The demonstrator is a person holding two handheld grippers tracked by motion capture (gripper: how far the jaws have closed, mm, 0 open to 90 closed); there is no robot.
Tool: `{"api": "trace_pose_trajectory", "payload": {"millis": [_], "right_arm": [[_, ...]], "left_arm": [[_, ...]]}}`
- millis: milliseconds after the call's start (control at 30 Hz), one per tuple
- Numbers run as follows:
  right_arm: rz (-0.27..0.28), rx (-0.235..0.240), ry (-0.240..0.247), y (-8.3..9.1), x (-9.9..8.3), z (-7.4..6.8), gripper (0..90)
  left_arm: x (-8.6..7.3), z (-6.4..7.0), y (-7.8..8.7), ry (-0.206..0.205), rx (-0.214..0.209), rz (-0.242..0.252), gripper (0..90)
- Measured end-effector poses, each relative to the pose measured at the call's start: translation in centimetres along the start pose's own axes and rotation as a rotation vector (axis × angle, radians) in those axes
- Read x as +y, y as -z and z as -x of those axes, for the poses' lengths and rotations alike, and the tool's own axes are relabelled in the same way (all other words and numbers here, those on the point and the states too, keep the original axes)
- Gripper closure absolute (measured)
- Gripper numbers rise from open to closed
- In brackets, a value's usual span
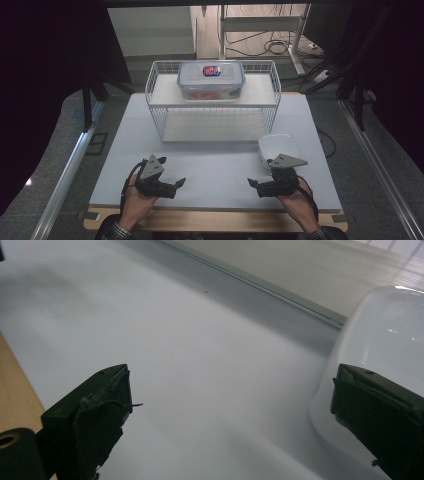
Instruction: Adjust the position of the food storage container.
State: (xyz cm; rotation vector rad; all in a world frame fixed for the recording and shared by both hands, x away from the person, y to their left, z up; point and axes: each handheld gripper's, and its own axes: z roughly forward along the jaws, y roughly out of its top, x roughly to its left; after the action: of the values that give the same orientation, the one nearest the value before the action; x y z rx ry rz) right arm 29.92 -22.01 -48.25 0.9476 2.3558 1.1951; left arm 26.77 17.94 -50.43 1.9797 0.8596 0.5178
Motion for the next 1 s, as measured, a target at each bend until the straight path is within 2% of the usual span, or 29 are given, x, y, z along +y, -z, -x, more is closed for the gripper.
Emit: {"api": "trace_pose_trajectory", "payload": {"millis": [100,133,267,333,467,500,533,567,600,667,700,733,767,900,1000], "right_arm": [[-0.015,-0.008,-0.020,0.0,0.1,0.3,2.8],[-0.042,-0.001,-0.021,0.0,0.3,0.4,1.1],[-0.044,-0.013,-0.035,0.5,0.8,0.6,1.1],[-0.045,-0.043,-0.046,0.7,0.9,0.9,4.6],[-0.019,-0.084,-0.112,1.7,1.1,2.8,23.6],[-0.019,-0.084,-0.112,1.7,1.1,2.8,23.6],[-0.005,-0.110,-0.129,2.2,1.1,3.8,33.6],[-0.005,-0.110,-0.129,2.2,1.1,3.8,33.6],[0.003,-0.128,-0.159,2.7,1.1,4.9,42.4],[0.013,-0.134,-0.194,3.1,1.0,5.8,52.0],[0.013,-0.134,-0.194,3.1,1.0,5.8,52.0],[0.015,-0.147,-0.199,3.3,0.9,6.7,62.0],[0.015,-0.147,-0.199,3.3,0.9,6.7,62.0],[0.010,-0.210,-0.197,3.7,0.9,8.7,86.7],[0.011,-0.232,-0.201,3.9,0.9,9.4,89.5]], "left_arm": [[-0.1,-0.1,0.0,0.004,0.000,-0.001,2.7],[-0.1,-0.2,-0.1,0.008,-0.001,-0.003,2.7],[-0.2,-0.3,-0.2,0.016,-0.001,-0.012,2.7],[-0.2,-0.3,-0.2,0.018,-0.001,-0.015,2.7],[-0.3,-0.4,-0.3,0.021,-0.003,-0.017,2.7],[-0.3,-0.4,-0.3,0.021,-0.003,-0.017,2.7],[-0.3,-0.4,-0.3,0.026,-0.006,-0.018,2.7],[-0.3,-0.4,-0.3,0.026,-0.006,-0.018,2.7],[-0.3,-0.5,-0.3,0.029,-0.007,-0.020,2.7],[-0.4,-0.5,-0.4,0.034,-0.008,-0.023,2.8],[-0.4,-0.5,-0.4,0.034,-0.008,-0.023,2.8],[-0.4,-0.6,-0.4,0.036,-0.009,-0.024,2.8],[-0.4,-0.6,-0.4,0.036,-0.009,-0.024,2.8],[-0.4,-0.6,-0.5,0.039,-0.011,-0.026,3.0],[-0.4,-0.6,-0.5,0.041,-0.011,-0.028,3.1]]}}
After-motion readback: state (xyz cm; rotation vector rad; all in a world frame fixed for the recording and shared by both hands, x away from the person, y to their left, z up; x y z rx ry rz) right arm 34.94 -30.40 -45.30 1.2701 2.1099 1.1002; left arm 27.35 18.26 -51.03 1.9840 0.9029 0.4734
